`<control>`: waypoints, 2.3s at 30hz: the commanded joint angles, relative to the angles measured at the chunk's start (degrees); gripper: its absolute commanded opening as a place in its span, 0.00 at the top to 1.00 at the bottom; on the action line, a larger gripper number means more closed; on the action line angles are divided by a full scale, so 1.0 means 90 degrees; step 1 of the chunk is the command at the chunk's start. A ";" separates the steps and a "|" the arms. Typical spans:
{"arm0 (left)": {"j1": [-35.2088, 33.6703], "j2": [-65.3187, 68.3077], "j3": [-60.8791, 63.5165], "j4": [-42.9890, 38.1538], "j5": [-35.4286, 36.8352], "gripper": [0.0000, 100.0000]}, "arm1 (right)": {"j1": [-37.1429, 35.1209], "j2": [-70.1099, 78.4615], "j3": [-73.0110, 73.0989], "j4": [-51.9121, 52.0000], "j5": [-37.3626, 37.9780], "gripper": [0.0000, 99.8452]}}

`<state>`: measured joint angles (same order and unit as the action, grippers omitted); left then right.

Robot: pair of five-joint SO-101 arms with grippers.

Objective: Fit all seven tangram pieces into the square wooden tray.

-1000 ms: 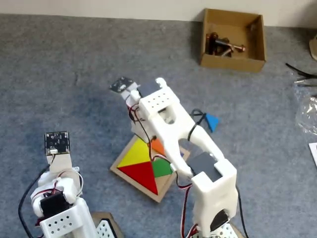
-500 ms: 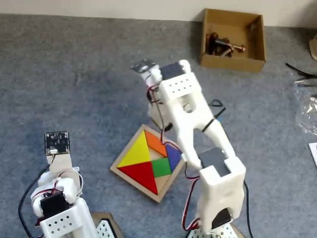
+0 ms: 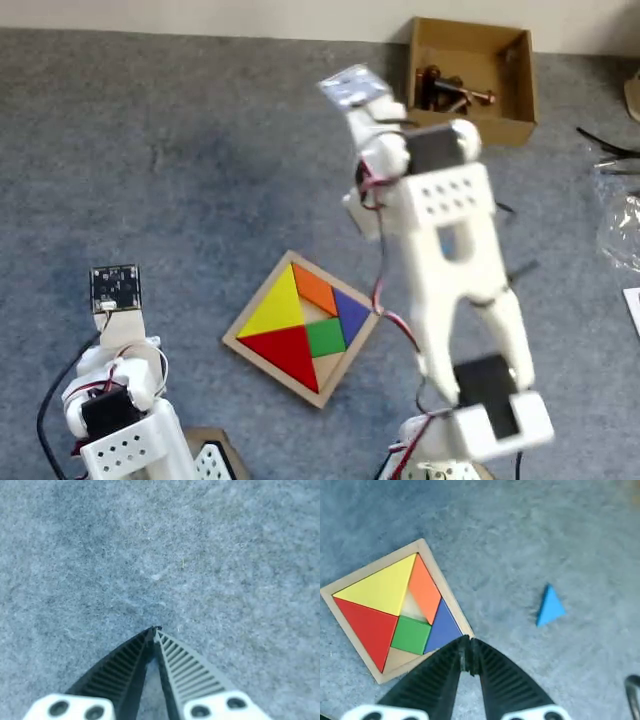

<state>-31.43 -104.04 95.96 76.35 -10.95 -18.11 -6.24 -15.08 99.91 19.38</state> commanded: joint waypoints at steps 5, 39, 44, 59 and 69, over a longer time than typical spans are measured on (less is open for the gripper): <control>0.0093 -0.0034 0.0132 0.0029 0.0059 0.99 | 0.1314 -0.1578 0.0190 0.0103 0.0205 0.99; 0.0093 -0.0034 0.0132 0.0029 0.0059 0.99 | 0.1197 0.3492 0.0132 -0.1792 -0.0127 0.92; 0.0093 -0.0034 0.0132 0.0029 0.0059 0.99 | 0.1206 0.3521 0.0161 -0.1802 -0.0225 0.92; 0.0093 -0.0034 0.0132 0.0029 0.0059 0.99 | 0.1958 0.3766 0.0122 -0.2496 -0.0215 0.92; 0.0093 -0.0034 0.0132 0.0029 0.0059 0.99 | 0.1968 0.4195 0.0122 -0.2466 -0.0215 0.92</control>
<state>-31.43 -104.04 95.96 76.35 -10.95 -0.79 31.47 -13.32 78.29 17.80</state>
